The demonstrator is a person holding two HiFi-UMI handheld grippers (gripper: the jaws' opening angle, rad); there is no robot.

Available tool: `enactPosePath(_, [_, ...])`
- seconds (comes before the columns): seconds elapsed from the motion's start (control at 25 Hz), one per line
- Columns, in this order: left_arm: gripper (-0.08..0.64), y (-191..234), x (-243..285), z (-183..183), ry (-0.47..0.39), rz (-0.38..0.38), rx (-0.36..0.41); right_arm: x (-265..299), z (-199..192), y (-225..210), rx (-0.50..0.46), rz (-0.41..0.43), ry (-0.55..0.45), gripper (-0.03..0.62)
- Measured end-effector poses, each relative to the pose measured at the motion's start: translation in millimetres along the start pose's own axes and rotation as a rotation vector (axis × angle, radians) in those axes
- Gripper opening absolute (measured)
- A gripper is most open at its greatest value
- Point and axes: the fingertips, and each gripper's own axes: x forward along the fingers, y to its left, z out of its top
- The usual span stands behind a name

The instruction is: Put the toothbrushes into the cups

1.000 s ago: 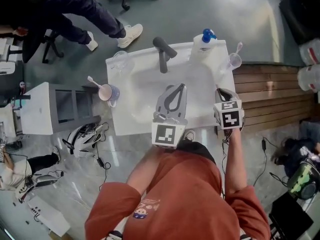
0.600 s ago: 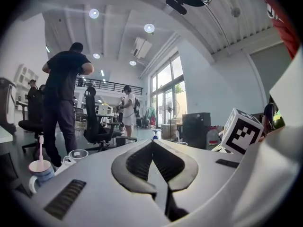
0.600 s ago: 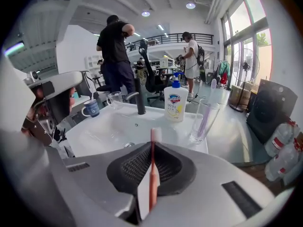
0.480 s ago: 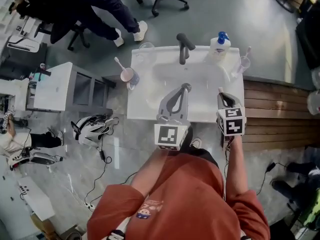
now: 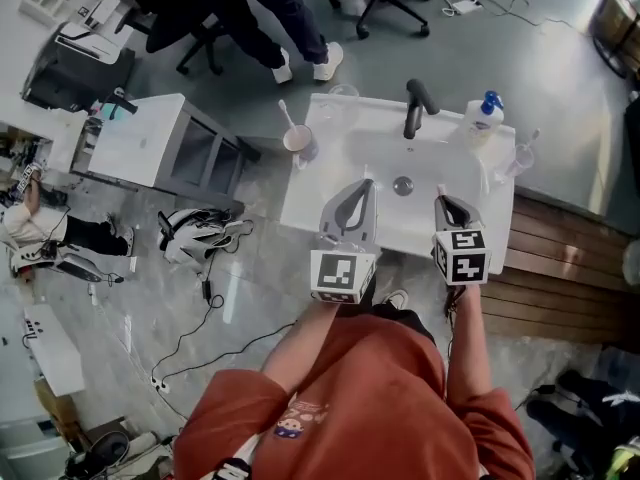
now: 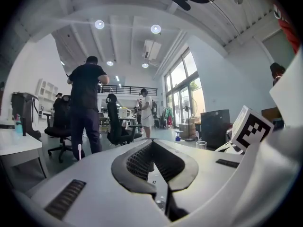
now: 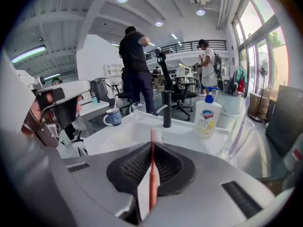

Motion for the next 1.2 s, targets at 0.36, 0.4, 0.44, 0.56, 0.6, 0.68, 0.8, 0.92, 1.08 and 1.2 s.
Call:
enactPosePath(0.36, [0.018, 85.9, 3.6, -3.0, 0.009, 0.093, -0.009, 64.2, 49.6, 59.4, -0.054, 0.087, -0.028, 0.028])
enactPosePath(0.4, [0.018, 96.9, 5.0, -2.6, 0.008, 0.102, -0.008, 72.4, 57.1, 65.1, -0.058, 0.09, -0.035, 0.028])
enactPosePath(0.44, [0.018, 108.2, 6.7, -2.4, 0.009, 0.11, -0.006, 80.6, 65.3, 70.9, -0.061, 0.093, -0.043, 0.028])
enactPosePath(0.56, [0.018, 140.2, 10.4, -7.3, 0.038, 0.131, -0.001, 104.3, 87.3, 87.2, -0.066, 0.104, -0.059, 0.028])
enactPosePath(0.6, [0.018, 150.1, 11.9, -9.0, 0.044, 0.139, -0.002, 112.0, 93.5, 92.0, -0.069, 0.108, -0.061, 0.028])
enactPosePath(0.68, [0.018, 170.4, 16.8, -11.8, 0.05, 0.155, -0.01, 128.4, 105.4, 101.8, -0.074, 0.115, -0.063, 0.028])
enactPosePath(0.8, [0.018, 201.4, 28.7, -16.3, 0.061, 0.169, -0.031, 153.8, 125.6, 114.6, -0.079, 0.119, -0.069, 0.028])
enactPosePath(0.92, [0.018, 226.5, 41.9, -17.5, 0.068, 0.164, -0.046, 176.9, 145.9, 122.6, -0.065, 0.125, -0.072, 0.028])
enactPosePath(1.08, [0.018, 249.9, 54.5, -21.1, 0.081, 0.156, -0.068, 199.8, 171.3, 124.7, -0.019, 0.135, -0.096, 0.028])
enactPosePath(1.2, [0.018, 265.2, 64.0, -25.1, 0.086, 0.146, -0.081, 215.3, 192.7, 123.9, -0.001, 0.132, -0.128, 0.028])
